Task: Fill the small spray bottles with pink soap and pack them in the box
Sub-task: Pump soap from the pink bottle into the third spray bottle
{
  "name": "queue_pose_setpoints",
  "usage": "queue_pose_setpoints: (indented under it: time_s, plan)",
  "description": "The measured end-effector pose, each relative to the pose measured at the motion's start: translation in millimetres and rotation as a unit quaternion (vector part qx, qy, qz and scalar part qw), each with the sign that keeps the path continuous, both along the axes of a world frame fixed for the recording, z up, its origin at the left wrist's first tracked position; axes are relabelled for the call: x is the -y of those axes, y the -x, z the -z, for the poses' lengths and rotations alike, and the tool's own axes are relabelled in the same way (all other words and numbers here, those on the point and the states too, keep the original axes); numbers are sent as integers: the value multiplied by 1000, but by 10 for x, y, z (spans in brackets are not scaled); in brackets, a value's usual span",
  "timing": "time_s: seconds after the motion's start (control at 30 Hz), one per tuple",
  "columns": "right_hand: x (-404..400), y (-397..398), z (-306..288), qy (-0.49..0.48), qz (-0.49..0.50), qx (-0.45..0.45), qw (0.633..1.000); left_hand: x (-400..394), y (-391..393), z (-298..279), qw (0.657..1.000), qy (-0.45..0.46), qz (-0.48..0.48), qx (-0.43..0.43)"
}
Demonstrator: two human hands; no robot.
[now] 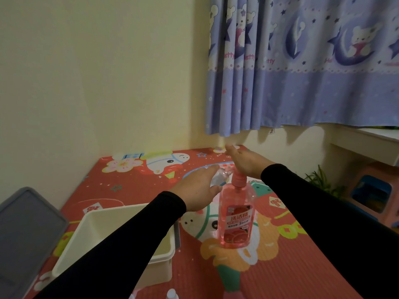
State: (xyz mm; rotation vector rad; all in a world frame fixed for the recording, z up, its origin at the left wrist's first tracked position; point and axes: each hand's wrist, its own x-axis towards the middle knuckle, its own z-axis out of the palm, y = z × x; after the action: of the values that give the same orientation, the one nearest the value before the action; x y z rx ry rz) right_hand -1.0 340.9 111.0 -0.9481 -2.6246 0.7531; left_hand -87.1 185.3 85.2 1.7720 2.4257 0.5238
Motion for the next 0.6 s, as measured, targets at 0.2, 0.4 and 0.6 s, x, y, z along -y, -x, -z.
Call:
queue_pose_setpoints:
  time_s: [0.2, 0.4, 0.6]
  plan:
    - [-72, 14, -63, -59, -14, 3, 998, 15, -18, -89, 1000, -18, 5, 2]
    - [-33, 20, 88, -25, -13, 11, 1000, 11, -32, 22, 1000, 6, 5, -2]
    - [-28, -2, -28, -23, -15, -4, 1000, 20, -26, -47, 1000, -14, 4, 6]
